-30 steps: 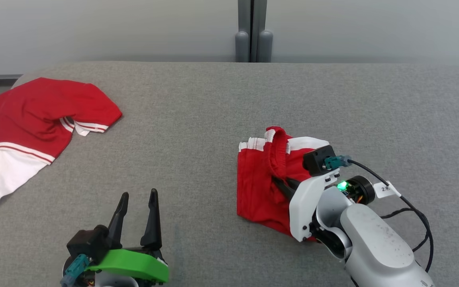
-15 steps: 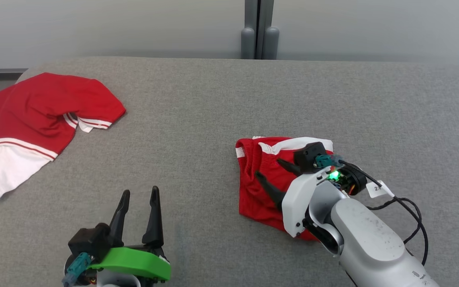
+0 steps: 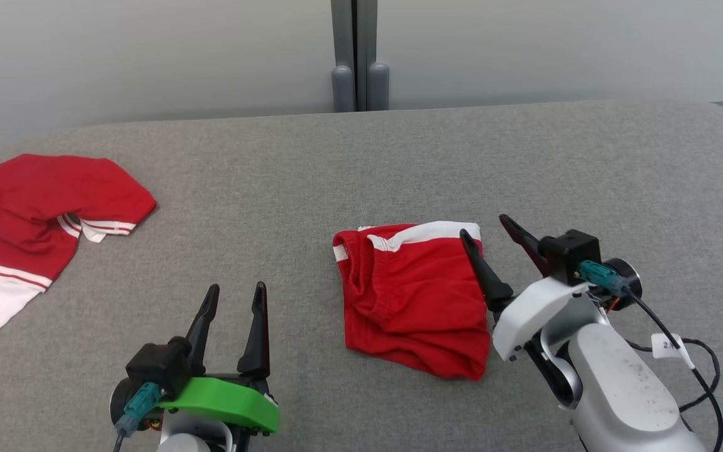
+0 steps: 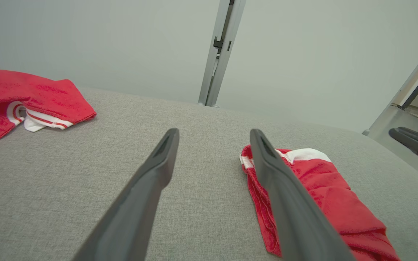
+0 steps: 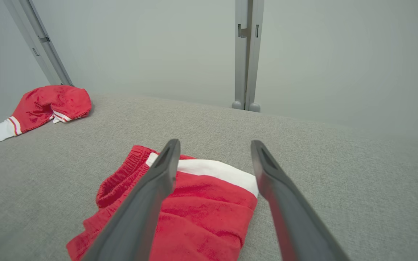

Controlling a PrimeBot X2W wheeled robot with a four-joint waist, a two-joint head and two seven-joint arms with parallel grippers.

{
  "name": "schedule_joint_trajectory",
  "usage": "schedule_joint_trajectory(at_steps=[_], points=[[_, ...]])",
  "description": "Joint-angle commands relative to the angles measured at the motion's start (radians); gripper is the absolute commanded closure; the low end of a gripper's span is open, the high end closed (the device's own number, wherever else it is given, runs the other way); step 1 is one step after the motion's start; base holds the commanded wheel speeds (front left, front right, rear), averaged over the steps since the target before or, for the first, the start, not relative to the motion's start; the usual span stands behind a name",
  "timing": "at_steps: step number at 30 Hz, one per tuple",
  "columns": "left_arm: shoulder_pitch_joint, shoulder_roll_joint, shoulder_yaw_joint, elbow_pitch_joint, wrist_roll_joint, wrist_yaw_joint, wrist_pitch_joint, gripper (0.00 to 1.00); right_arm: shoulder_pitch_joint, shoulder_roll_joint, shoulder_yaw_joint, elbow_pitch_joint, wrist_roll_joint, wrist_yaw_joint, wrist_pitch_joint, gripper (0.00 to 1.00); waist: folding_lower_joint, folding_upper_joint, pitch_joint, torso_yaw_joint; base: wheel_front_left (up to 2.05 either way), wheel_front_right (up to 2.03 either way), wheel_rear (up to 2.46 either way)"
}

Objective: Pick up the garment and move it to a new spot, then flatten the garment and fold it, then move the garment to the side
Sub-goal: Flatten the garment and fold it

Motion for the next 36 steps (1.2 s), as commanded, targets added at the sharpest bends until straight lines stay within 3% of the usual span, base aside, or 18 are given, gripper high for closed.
schedule_joint_trajectory(at_steps=[1, 8, 18, 36], points=[[-0.004, 0.002, 0.008, 0.001, 0.011, -0.002, -0.001, 0.00, 0.030, -0.003, -0.020, -0.003, -0.013, -0.001, -0.027, 0.00, -0.0001, 0.0000, -0.024, -0.029, 0.00, 0.00, 0.00], [0.066, 0.003, 0.052, -0.016, 0.034, 0.011, -0.001, 0.00, 0.142, -0.003, -0.130, -0.012, -0.047, -0.001, -0.114, 0.00, -0.0001, 0.0000, -0.058, -0.058, 0.00, 0.00, 0.00], [0.157, 0.002, 0.094, -0.042, 0.057, 0.013, -0.001, 0.00, 0.259, -0.003, -0.206, -0.053, -0.064, -0.001, -0.134, 0.00, -0.0001, 0.0000, -0.071, -0.055, 0.00, 0.00, 0.00], [0.164, 0.002, 0.092, -0.021, 0.057, 0.017, 0.000, 0.00, 0.318, -0.003, -0.220, -0.102, -0.056, -0.001, -0.134, 0.00, -0.0001, 0.0000, -0.074, -0.052, 0.00, 0.00, 0.00]])
